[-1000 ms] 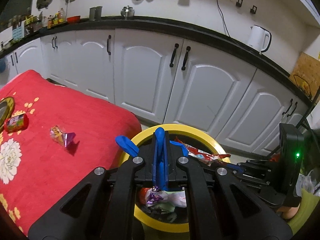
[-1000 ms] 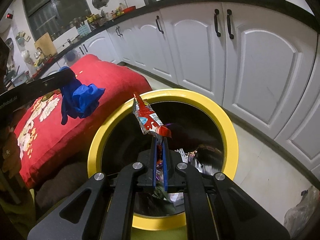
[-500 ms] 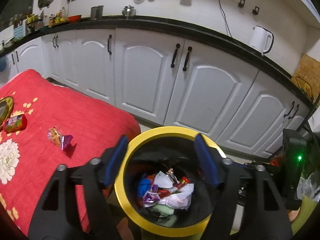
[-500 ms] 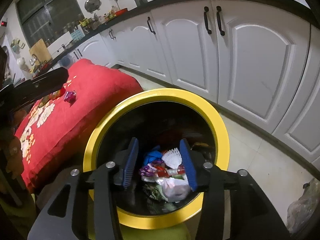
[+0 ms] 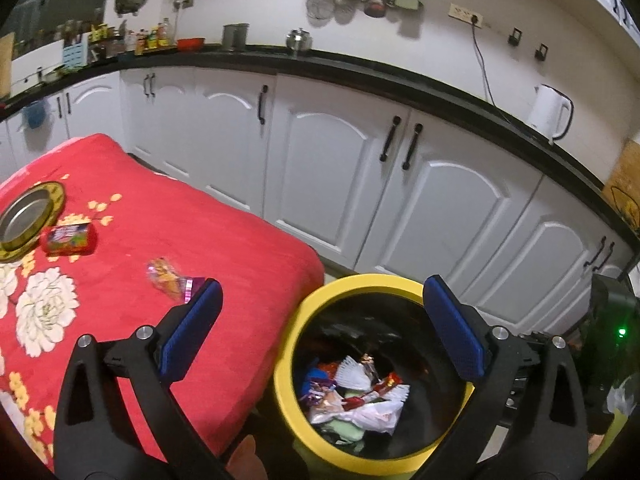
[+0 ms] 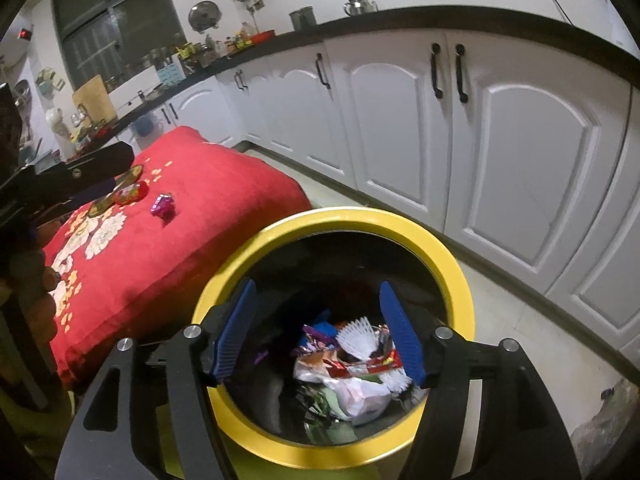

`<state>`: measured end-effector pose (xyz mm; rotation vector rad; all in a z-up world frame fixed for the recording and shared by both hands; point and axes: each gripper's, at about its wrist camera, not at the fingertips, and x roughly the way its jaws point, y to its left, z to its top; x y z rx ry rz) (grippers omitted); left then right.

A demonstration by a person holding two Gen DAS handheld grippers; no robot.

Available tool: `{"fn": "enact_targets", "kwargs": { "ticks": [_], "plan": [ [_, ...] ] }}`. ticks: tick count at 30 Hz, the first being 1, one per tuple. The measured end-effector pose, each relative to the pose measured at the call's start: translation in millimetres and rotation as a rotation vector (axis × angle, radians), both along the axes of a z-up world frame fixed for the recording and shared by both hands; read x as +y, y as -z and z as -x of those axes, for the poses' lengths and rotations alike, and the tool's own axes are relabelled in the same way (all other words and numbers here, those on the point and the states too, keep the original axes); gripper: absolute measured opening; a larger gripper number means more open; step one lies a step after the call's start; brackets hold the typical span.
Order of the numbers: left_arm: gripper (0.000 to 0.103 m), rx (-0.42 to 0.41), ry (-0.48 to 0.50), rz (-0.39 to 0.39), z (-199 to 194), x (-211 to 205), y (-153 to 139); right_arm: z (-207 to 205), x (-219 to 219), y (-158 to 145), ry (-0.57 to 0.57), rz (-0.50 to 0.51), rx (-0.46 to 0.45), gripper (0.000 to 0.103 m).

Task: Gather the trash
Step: 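Move both tools back over the table toward the candy tube and snack wrapper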

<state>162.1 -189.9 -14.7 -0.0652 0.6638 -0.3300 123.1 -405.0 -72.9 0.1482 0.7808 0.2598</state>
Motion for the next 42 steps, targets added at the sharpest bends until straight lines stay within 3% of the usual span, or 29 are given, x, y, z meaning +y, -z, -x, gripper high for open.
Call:
{"fn": "enact_targets", "kwargs": {
  "ticks": [24, 42],
  "plan": [
    [0.092, -0.048, -0.264, 0.051, -1.0, 126.4, -15.7, -35.2, 131.6, -36.2, -0.28, 0.028, -0.094, 0.065],
    [0.092, 0.054, -0.393, 0.088, -31.7, 200.0, 14.9, -117.8, 214.4, -0.9, -0.38, 0.094, 0.002, 0.065]
  ]
}}
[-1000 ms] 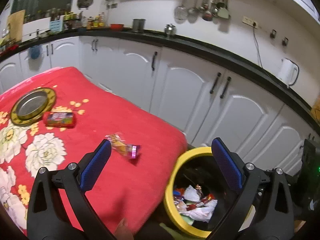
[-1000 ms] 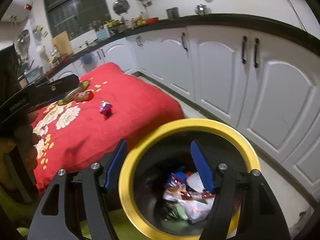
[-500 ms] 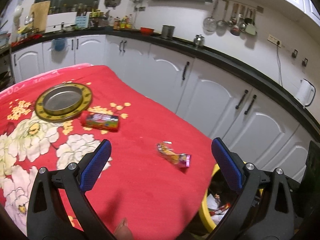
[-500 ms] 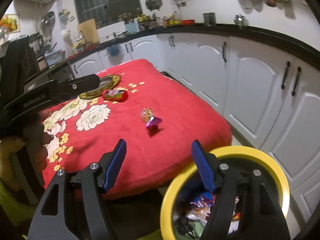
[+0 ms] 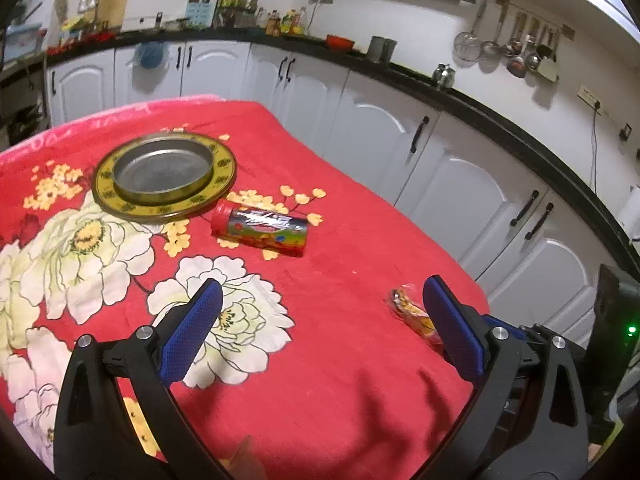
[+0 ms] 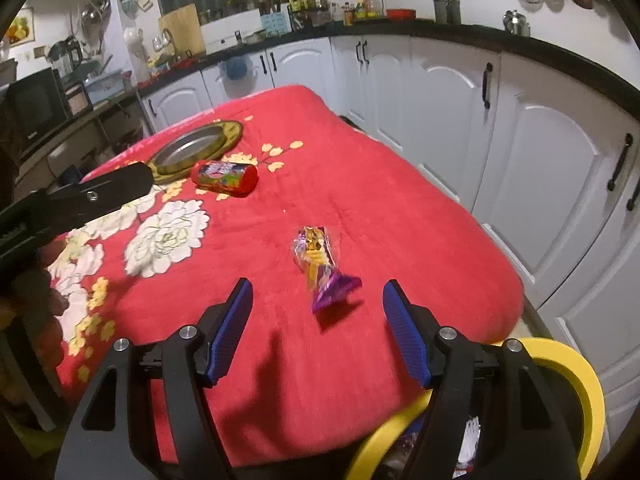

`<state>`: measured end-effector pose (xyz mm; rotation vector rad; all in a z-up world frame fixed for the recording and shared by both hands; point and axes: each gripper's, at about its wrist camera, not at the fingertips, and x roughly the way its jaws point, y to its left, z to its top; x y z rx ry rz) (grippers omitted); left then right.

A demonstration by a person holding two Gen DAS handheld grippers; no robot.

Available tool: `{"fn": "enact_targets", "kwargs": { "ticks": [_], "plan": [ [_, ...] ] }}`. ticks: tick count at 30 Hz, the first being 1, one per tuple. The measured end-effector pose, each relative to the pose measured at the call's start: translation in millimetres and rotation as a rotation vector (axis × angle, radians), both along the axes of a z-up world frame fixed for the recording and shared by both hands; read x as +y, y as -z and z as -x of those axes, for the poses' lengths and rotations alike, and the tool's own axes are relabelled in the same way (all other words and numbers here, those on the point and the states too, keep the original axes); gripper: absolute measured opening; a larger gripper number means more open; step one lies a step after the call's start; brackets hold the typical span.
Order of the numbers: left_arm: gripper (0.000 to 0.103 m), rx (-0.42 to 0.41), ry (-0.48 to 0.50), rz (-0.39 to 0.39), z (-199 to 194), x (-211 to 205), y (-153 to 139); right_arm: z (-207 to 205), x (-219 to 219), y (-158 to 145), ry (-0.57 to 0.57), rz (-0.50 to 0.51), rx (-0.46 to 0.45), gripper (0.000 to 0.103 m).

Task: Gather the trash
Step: 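Move both tools back over the table toward the candy tube and snack wrapper, then grasp the red-capped candy tube with the left tool while the right tool grasps the snack wrapper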

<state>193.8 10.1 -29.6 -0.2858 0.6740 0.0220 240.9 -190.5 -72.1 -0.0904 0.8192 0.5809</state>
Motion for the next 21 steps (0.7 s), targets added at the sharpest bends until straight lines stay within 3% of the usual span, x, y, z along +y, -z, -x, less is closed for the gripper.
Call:
{"fn": "enact_targets", "kwargs": {
  "ticks": [8, 13, 21],
  "plan": [
    [0.092, 0.064, -0.048, 0.067, -29.3, 20.9, 19.9, -25.4, 16.8, 25.4, 0.003, 0.017, 0.066, 0.056],
    [0.092, 0.107, -0.091, 0.154, -51.8, 34.7, 33.0, -24.9, 19.4, 27.6, 0.0, 0.005, 0.067, 0.028],
    [0.092, 0.138, -0.175, 0.274, -82.7, 51.3, 42.1, -5.8, 18.6, 24.6, -0.019, -0.012, 0.036, 0.025]
  ]
}}
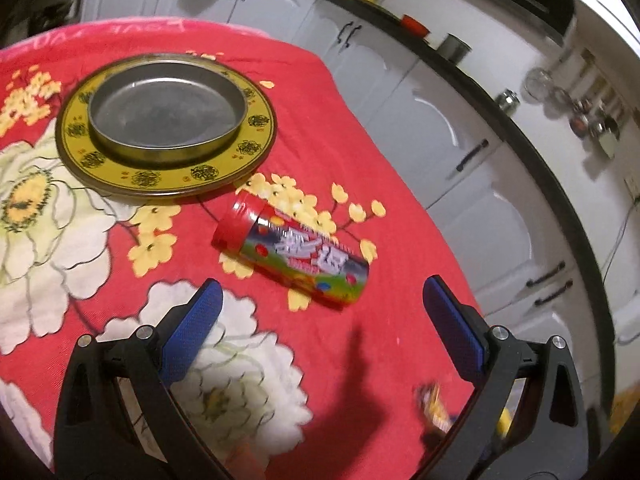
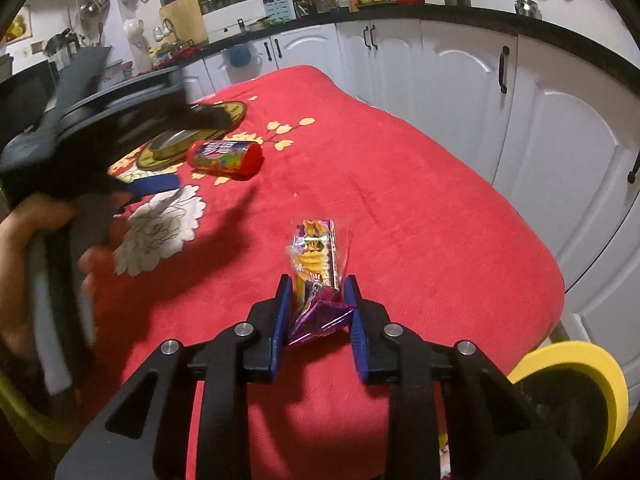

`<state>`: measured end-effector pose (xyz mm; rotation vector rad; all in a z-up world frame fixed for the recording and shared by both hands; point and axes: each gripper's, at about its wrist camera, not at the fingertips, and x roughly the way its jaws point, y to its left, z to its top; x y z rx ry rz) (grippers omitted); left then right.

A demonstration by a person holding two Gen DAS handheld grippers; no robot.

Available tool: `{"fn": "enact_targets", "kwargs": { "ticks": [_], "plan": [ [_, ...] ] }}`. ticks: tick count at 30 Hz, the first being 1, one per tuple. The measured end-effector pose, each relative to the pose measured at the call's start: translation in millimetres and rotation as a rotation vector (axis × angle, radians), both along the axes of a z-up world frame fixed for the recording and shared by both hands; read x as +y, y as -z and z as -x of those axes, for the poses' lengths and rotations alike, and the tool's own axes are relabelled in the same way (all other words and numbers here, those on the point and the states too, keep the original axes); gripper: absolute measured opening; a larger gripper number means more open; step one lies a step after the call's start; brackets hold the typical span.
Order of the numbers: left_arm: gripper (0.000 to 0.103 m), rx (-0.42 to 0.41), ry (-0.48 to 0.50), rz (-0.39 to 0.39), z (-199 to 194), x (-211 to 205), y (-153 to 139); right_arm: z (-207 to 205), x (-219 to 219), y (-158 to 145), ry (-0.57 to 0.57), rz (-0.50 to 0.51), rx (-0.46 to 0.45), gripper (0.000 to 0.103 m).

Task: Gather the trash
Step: 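Grasp the red-capped candy tube with the left tool while the right tool grasps the snack wrapper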

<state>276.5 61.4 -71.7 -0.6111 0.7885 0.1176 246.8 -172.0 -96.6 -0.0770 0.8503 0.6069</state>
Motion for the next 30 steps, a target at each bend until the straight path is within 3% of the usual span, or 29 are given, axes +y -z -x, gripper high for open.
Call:
{"fn": "enact_targets", "kwargs": {
  "ticks": [5, 11, 14, 16, 20, 30],
  "plan": [
    [0.092, 0.028, -0.089, 0.032, -15.3, 9.3, 3.7, 18.6, -14.1, -8.7, 0.006, -0.052, 0.001, 0.025],
    [0.077, 0.097, -0.165, -0.003, -33.5, 13.4, 9.9, 32.8, -37.2, -20.7, 0.037, -0.1, -0.005, 0.025],
    [0.065, 0.124, -0.183, -0.048, -39.8, 11.8, 8.8, 40.8, -46.2, -25.1, 0.049, -0.1, -0.022, 0.025],
    [0.052, 0.144, -0.19, -0.09, -42.2, 10.7, 8.6, 46.5, -52.7, -28.1, 0.06, -0.098, -0.037, 0.025],
    [0.046, 0.144, -0.148, -0.148, -36.7, 4.8, 9.9, 53.3, -61.6, -32.2, 0.076, -0.105, -0.049, 0.025],
    [0.036, 0.101, 0.023, -0.167, -3.7, -21.9, 12.0, 66.5, -87.6, -37.3, 0.121, -0.128, -0.061, 0.025]
  ]
}}
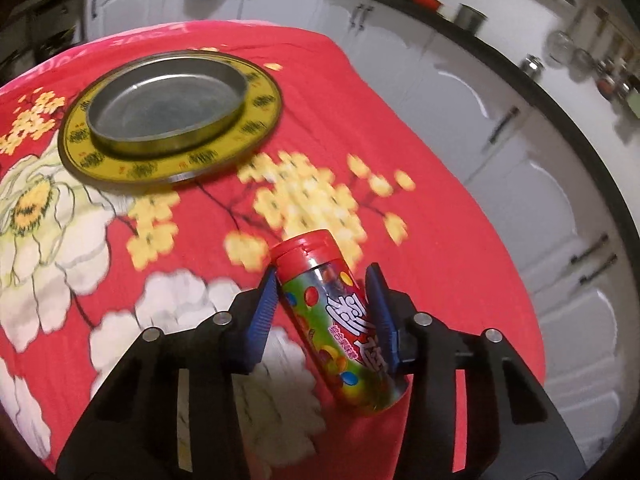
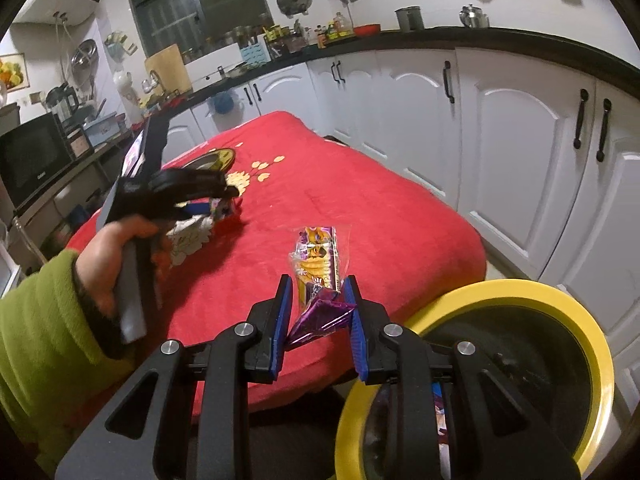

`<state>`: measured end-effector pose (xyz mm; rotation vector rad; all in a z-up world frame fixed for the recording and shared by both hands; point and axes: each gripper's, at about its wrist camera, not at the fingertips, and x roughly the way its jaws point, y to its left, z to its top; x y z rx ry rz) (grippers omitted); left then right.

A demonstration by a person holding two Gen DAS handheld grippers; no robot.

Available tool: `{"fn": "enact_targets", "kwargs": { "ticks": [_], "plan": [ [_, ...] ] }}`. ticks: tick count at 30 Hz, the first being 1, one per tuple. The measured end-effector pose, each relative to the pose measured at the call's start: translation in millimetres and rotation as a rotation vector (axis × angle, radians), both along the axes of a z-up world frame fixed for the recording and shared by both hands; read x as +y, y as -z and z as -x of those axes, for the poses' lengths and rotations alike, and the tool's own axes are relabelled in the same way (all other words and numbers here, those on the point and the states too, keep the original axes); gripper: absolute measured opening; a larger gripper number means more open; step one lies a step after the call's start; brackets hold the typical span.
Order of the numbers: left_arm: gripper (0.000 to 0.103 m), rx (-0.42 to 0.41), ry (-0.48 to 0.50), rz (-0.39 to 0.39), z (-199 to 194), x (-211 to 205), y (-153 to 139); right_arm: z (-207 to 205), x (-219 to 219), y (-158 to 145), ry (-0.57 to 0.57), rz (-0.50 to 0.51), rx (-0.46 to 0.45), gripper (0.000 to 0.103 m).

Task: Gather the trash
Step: 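Grasp the red-capped candy tube with the left tool while the right tool grasps the snack wrapper, then carry the candy tube and snack wrapper over the yellow bin with both tools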

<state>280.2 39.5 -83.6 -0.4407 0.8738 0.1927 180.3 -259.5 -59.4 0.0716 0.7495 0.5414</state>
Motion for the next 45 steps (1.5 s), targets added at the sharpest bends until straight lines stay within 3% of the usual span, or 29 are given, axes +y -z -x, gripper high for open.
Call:
{"fn": "enact_targets", "kwargs": {
  "ticks": [11, 45],
  "plan": [
    [0.029, -0.028, 0.197, 0.045, 42.6, -43.9, -0.8, 16.0, -24.6, -14.0, 0.044, -0.026, -0.034, 0.025],
    [0.027, -0.196, 0.568, -0.009, 102.0, -179.5, -60.0, 42.9, -92.3, -43.2, 0.189, -0.032, -0.109, 0.025]
  ]
}}
